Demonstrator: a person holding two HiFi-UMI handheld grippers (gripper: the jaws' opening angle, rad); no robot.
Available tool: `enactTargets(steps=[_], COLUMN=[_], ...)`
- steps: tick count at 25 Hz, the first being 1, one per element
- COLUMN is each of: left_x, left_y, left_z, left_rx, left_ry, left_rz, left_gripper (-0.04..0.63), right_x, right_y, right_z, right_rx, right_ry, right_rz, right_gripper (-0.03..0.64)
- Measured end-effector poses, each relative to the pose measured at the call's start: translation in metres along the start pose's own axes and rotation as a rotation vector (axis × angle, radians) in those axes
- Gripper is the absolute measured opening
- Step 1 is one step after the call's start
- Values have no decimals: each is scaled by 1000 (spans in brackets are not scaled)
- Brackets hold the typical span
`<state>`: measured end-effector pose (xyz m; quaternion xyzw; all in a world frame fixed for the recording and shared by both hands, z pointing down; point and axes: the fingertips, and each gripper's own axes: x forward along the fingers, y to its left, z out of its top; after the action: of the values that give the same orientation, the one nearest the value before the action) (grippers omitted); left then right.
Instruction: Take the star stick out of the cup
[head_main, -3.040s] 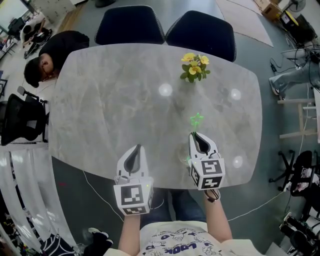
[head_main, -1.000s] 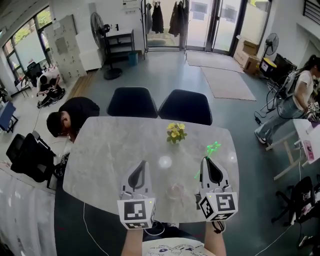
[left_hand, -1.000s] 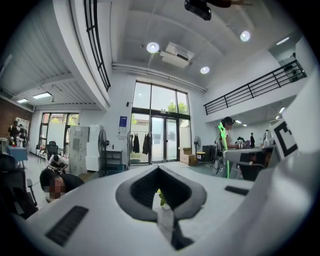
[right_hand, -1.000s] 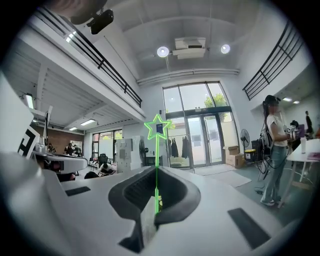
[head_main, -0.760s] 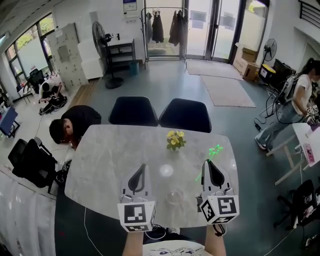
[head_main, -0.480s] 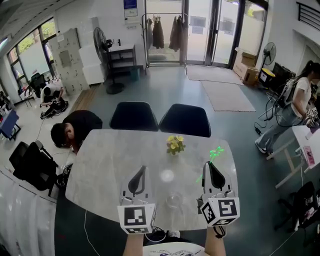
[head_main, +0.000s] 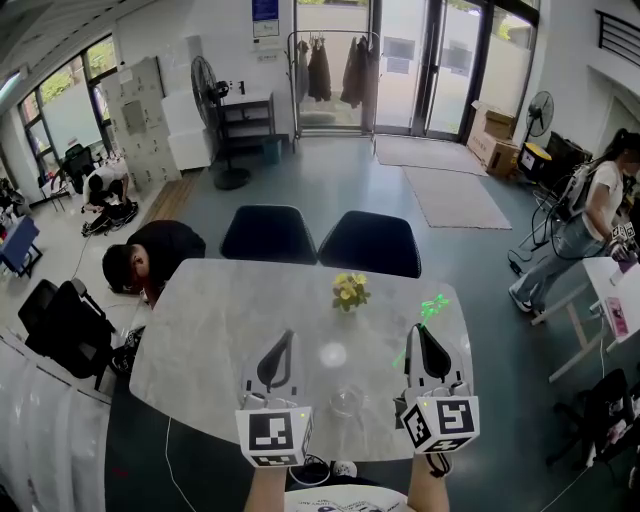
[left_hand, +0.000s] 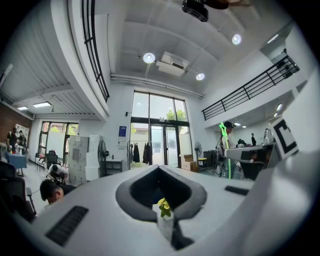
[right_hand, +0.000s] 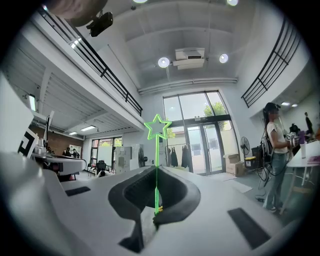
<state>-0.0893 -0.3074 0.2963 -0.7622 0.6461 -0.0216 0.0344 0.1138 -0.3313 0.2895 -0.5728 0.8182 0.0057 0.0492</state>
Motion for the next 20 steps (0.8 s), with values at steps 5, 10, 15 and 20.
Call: enactTargets(steps=[5,10,15,20], left_x=[-2,-6,-11,-11], left_y=[-1,2,4,7], left_z=[0,1,1,3], left_rx=[5,3,2,3], left_ry=[-1,1,0,0], left_rz=[-4,1,6,9], left_gripper=[0,0,0,0], right_x=[-2,-4,-7,-5], right_y=[-1,3,7,9], right_z=[-1,1,-1,1], right_rx=[0,0,2,1], right_ry=[-1,0,5,7], right_rz=[0,4,7,10], right_gripper=[21,21,21,21])
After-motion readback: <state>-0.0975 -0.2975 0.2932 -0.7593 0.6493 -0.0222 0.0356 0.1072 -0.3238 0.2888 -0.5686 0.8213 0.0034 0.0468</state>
